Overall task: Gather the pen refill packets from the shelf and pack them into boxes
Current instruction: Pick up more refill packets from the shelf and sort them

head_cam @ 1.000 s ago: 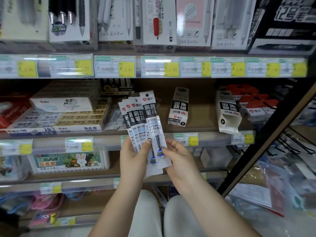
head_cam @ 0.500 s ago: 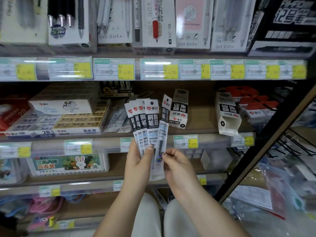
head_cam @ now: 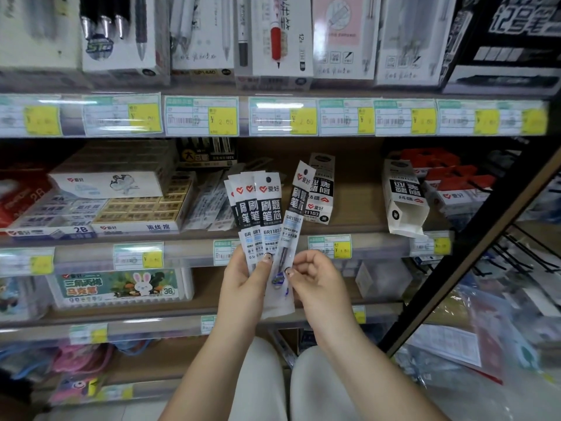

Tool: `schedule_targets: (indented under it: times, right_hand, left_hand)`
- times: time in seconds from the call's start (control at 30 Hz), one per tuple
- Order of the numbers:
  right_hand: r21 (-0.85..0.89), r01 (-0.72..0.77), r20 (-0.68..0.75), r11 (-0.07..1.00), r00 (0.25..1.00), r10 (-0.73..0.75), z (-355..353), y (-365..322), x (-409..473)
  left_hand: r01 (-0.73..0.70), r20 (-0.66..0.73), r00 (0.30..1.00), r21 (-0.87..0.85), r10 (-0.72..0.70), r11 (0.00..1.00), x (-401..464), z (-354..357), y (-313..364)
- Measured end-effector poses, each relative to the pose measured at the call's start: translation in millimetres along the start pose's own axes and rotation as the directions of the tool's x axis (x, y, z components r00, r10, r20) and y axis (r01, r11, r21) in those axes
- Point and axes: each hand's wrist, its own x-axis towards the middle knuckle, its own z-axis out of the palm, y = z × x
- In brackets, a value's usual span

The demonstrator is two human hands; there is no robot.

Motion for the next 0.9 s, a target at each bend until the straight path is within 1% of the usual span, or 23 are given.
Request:
schedule_targets:
  times: [0.27, 0.43, 0.53, 0.67, 0.77, 0.9]
  right_hand:
    - [-0.191, 0.102, 0.01, 0.976, 0.995, -0.102, -1.9, -0.3, 0.1]
    - [-0.241, 0.123, 0.02, 0.963, 0.992, -0.122, -2.0, 0.4, -1.8]
    - [-0.18, 0.111, 0.041, 0.977, 0.994, -0.105, -2.4, 0.1, -3.7]
    - [-0.018, 0.046, 0.085, 0.999, 0.995, -0.045, -0.3, -1.3, -5.7]
    - [-0.003, -0.012, 0.13, 1.0, 0.991, 0.012, 2.4, 0.2, -4.6]
    - [-0.008, -0.065, 0.233, 0.998, 0.97, 0.066, 3.7, -0.6, -7.2]
  left_hand:
    - [0.005, -0.014, 1.0, -0.011, -0.005, 1.0, -3.5, 2.6, 0.4]
    - [-0.019, -0.018, 1.0, 0.027, 0.019, 0.999, -3.7, 5.2, 2.5]
    - [-0.001, -0.023, 1.0, 0.04, 0.002, 0.999, -1.9, 2.4, 0.4]
    - [0.06, 0.0, 0.998, -0.047, -0.06, 0.997, -2.1, 1.7, 0.8]
    - [0.107, 0.008, 0.994, -0.096, -0.107, 0.99, -2.2, 1.1, 2.3]
    - [0.147, 0.041, 0.989, -0.122, -0.143, 0.982, -2.1, 1.8, 5.7]
